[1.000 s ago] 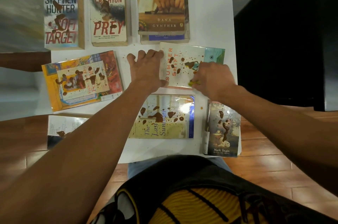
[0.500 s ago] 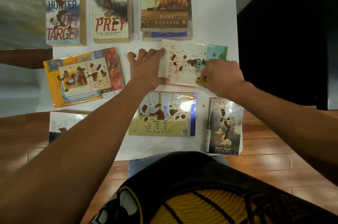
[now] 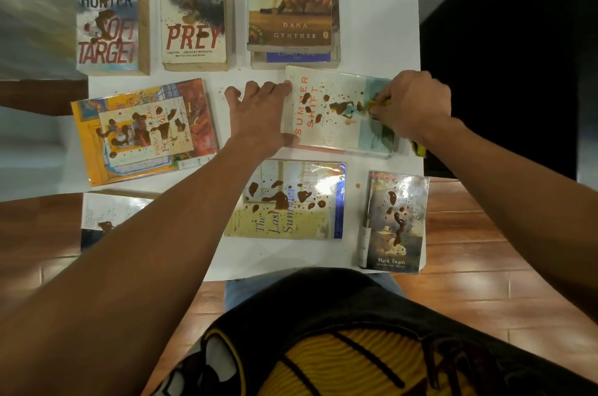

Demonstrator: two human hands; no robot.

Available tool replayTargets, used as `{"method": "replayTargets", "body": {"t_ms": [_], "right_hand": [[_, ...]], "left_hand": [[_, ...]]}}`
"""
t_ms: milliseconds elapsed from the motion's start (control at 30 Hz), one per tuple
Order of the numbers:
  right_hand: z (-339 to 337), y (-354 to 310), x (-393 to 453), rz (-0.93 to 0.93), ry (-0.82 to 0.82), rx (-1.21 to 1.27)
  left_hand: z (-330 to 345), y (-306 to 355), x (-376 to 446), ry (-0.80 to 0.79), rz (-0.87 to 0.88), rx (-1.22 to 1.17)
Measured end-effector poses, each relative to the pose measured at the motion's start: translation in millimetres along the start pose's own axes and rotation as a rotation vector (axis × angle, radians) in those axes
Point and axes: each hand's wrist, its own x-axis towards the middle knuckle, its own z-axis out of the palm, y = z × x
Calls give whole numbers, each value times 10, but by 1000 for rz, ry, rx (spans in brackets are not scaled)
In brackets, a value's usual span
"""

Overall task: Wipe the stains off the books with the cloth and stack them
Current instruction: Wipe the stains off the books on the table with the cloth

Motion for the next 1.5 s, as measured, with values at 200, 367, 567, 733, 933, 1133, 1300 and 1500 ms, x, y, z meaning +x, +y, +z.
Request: {"method": "replayTargets", "body": {"t_ms": [200,367,567,733,933,1133,1300,1500], "right_hand": [[2,-18,58,-55,-57,-46],[-6,-38,131,-85,-90,49],[-98,-38,256,-61,-37,16],[-65,-112,236,-168,-112,-27],[-46,-166,202,-173,-92,12],[-58,-169,230,-85,-22,28],[21,-216,96,-216,-90,-73],[-88,-251,233,-89,-10,-25]], "left_hand": [[-1,8,2,1,1,0],[-8,17,2,-4,0,4],[-22,30,10,-8,0,11],[-3,19,8,2,2,7],[-2,18,13,11,9,7],[-3,21,16,8,8,18],[-2,20,16,1,4,21],[-15,27,19,-8,-2,24]]}}
